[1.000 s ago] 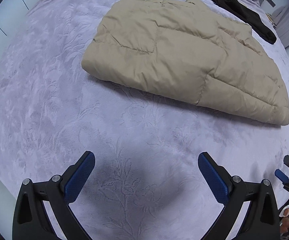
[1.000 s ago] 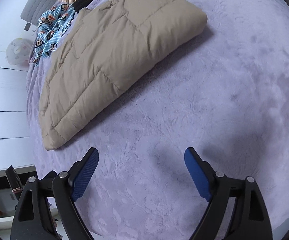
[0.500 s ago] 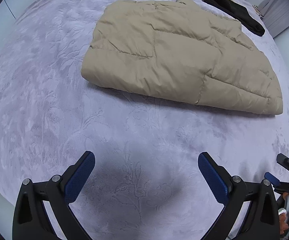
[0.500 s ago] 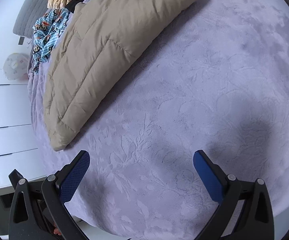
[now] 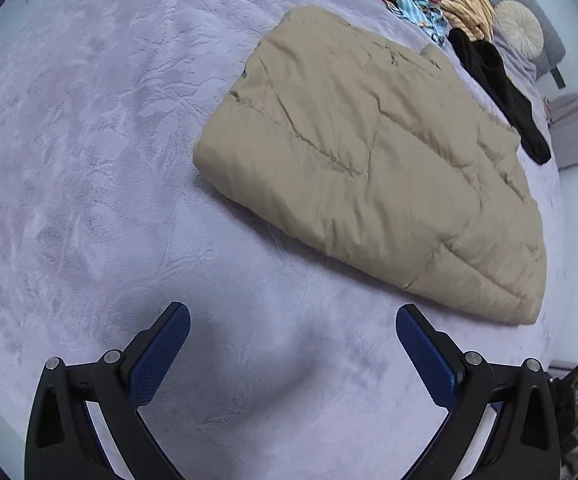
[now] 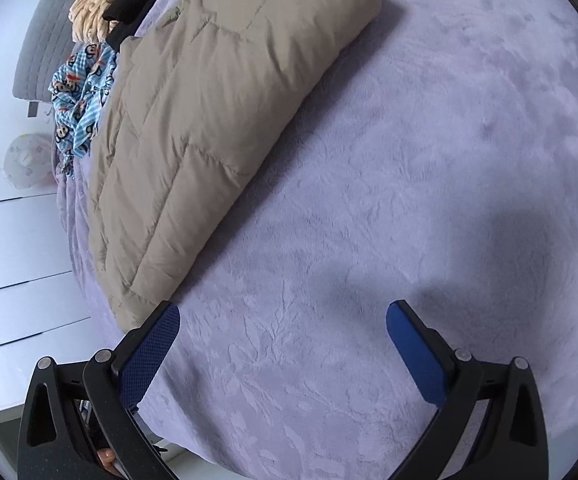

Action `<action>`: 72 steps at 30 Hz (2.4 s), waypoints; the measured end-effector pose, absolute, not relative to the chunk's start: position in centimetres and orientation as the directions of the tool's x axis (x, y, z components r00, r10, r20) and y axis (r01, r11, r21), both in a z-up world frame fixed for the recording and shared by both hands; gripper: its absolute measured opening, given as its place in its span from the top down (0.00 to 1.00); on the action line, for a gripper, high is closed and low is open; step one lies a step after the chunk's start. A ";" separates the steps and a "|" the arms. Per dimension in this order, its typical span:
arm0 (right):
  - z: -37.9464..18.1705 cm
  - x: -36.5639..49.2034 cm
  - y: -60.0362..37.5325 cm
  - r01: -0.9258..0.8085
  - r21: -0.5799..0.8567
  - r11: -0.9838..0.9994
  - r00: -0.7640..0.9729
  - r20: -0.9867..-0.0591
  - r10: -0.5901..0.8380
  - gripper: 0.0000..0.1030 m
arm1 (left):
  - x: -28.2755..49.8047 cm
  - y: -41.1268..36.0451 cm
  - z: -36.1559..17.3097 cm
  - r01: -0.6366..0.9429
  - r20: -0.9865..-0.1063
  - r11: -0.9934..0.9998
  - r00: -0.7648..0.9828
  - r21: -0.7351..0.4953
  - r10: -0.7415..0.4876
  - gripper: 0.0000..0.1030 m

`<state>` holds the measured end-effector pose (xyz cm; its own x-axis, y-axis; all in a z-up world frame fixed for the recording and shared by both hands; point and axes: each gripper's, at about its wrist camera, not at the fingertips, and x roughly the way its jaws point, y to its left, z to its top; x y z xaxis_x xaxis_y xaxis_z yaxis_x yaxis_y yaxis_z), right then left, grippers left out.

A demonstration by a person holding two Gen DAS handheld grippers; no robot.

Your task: Fold large clothes

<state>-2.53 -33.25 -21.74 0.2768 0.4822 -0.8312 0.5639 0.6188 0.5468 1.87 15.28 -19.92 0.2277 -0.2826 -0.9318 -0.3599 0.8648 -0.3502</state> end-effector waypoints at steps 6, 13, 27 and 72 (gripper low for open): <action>-23.5 0.7 -35.5 0.572 0.594 0.566 0.323 -0.797 0.510 0.00 | 3.8 16.2 -22.9 -0.460 -0.894 0.769 0.286 -0.444 -0.345 0.00; -25.5 3.6 -36.6 0.564 0.675 0.476 0.399 -0.727 0.559 0.00 | 6.2 15.6 -25.7 -0.493 -0.828 0.666 0.369 -0.560 -0.423 0.00; -30.1 9.8 -35.7 0.548 0.795 0.261 0.523 -0.568 0.636 0.00 | 12.4 15.6 -28.7 -0.547 -0.810 0.599 0.431 -0.584 -0.397 0.06; -23.4 -11.3 -31.6 0.676 0.572 0.465 0.313 -0.794 0.521 0.59 | -11.1 20.8 -17.3 -0.154 -0.891 0.891 0.243 -0.427 -0.385 0.78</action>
<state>-11.27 -31.59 -23.41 0.3134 0.5208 -0.7941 0.6758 0.4651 0.5718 -11.06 20.79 -17.35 0.2425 -0.3845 -0.8907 -0.1538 0.8913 -0.4266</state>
